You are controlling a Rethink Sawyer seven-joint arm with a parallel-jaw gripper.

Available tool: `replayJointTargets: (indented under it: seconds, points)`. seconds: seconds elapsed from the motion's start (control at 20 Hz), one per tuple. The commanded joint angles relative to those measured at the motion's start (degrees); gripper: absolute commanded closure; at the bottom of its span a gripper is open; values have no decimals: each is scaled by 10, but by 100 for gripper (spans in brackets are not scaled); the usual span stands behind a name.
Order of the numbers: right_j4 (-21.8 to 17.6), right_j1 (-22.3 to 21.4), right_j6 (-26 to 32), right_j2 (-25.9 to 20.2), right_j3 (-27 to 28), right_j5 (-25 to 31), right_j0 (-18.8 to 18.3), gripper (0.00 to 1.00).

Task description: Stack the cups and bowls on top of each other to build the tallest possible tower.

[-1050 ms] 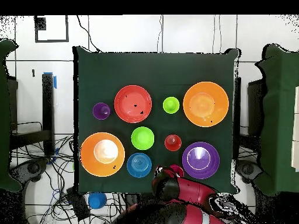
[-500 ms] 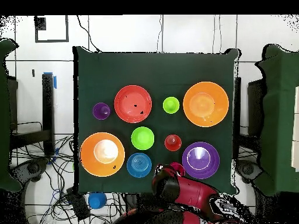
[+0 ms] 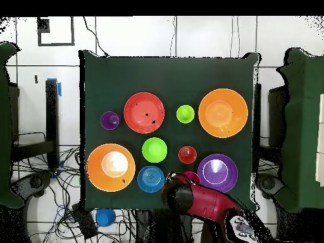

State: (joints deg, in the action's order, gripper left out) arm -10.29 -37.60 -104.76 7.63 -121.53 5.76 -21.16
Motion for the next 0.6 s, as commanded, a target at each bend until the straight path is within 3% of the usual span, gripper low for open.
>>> replayJointTargets:
  seconds: [0.05,0.6]
  points:
    - [49,-27,-76,-33,69,102,33,100]
    - [77,-36,-86,-14,117,181,75,100]
